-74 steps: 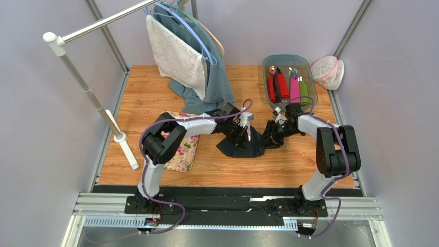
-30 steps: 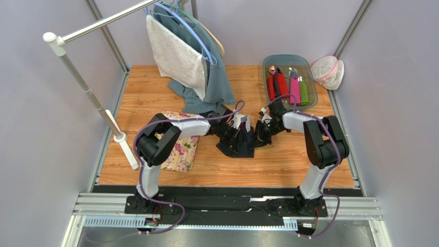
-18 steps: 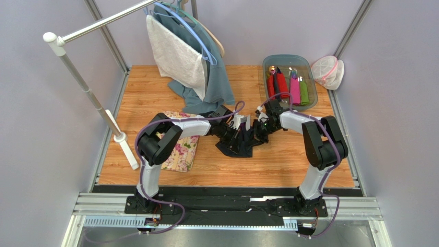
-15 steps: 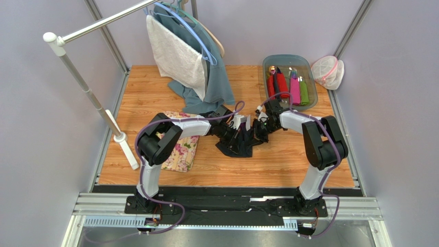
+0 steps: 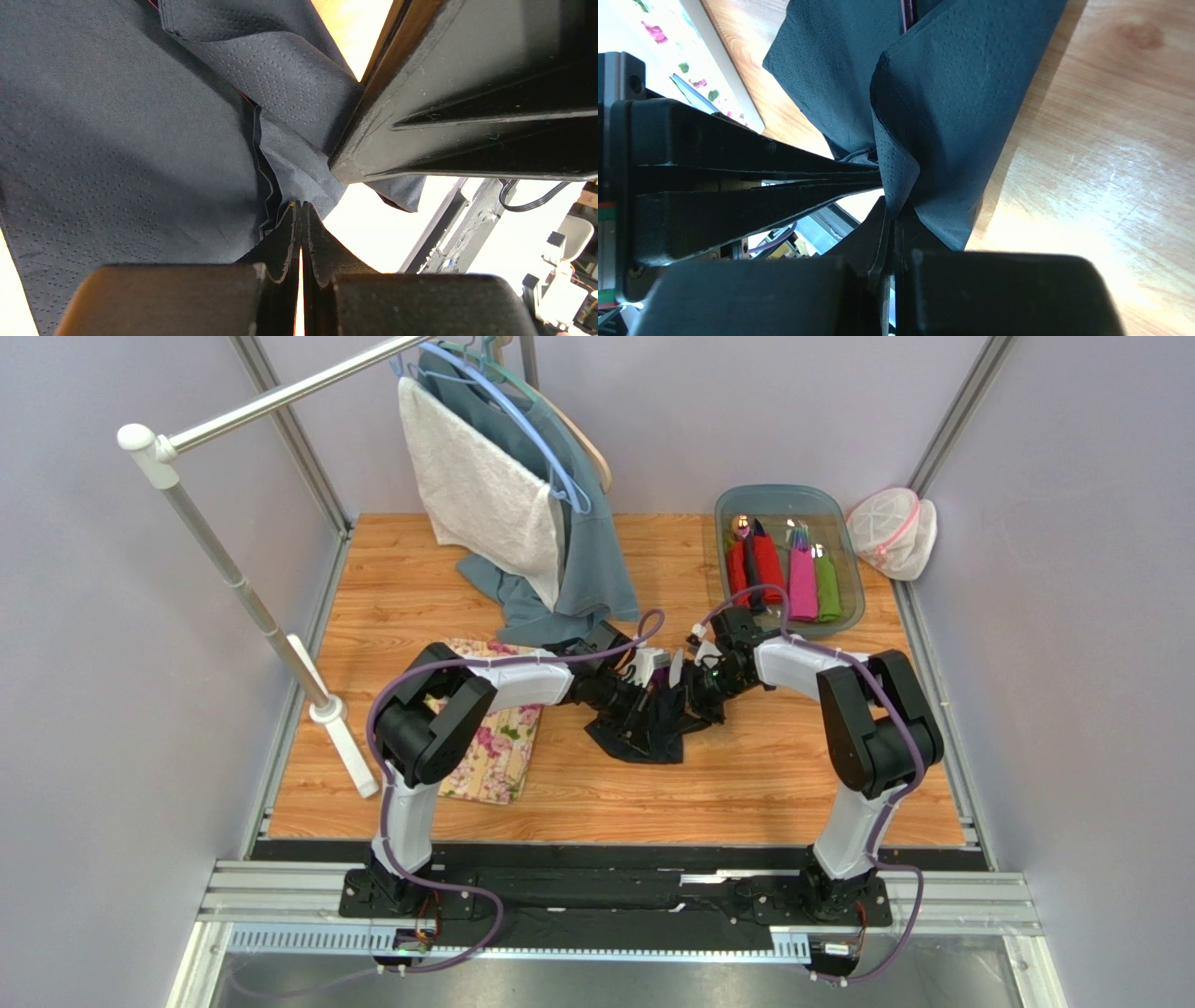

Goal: Place the utensils on the paper napkin and roll it up

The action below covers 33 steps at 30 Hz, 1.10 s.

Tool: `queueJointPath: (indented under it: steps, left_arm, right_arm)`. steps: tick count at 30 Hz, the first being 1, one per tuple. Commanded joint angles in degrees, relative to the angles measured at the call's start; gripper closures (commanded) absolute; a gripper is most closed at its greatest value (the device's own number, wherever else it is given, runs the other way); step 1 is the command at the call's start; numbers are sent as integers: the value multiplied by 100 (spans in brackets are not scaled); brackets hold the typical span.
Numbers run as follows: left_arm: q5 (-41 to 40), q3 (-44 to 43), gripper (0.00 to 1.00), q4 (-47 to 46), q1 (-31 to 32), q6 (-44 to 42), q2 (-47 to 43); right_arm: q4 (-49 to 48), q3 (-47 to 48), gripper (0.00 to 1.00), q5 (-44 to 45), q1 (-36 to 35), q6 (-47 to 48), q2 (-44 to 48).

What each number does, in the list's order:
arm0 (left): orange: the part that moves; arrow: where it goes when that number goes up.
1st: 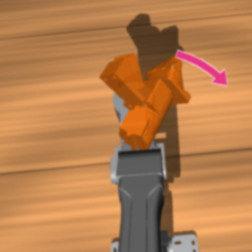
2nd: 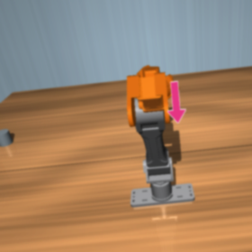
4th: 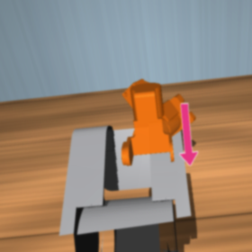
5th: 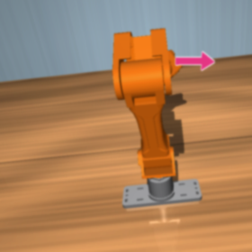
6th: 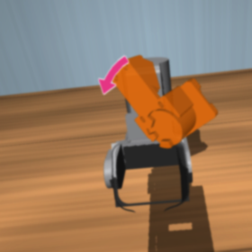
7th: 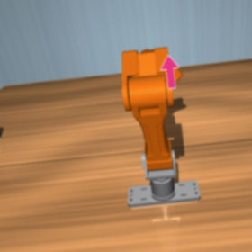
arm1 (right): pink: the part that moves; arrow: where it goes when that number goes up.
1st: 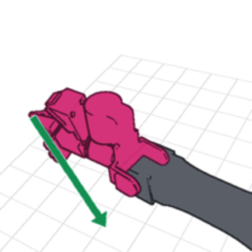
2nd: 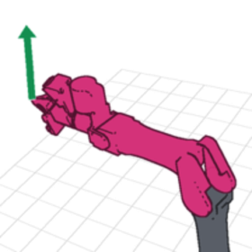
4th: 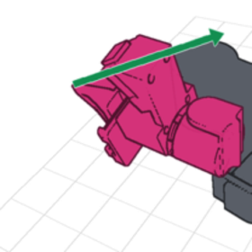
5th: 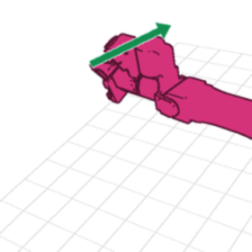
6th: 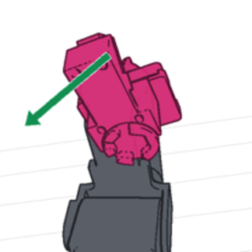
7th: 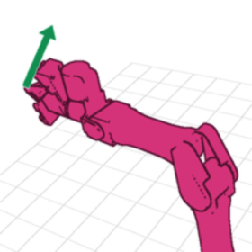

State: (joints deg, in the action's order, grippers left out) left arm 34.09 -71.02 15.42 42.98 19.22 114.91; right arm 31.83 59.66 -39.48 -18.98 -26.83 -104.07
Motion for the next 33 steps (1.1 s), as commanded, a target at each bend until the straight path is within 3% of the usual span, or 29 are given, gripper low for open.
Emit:
queueJointPath:
  steps: [1,13,22,33]
  left_arm:
    - [142,-17,100,-118,-53,90,-65]
    - [-33,256,97,-22,-281,47,-487]
    - [28,168,98,14,-290,99,-198]
    - [141,194,98,-39,-334,125,-293]
  right_arm:
    - [-256,81,97,46,-44,90,-104]
    - [-644,-33,92,-16,-70,353,-25]
    - [-687,-60,91,64,-255,503,159]
    - [-679,72,63,143,-317,319,19]
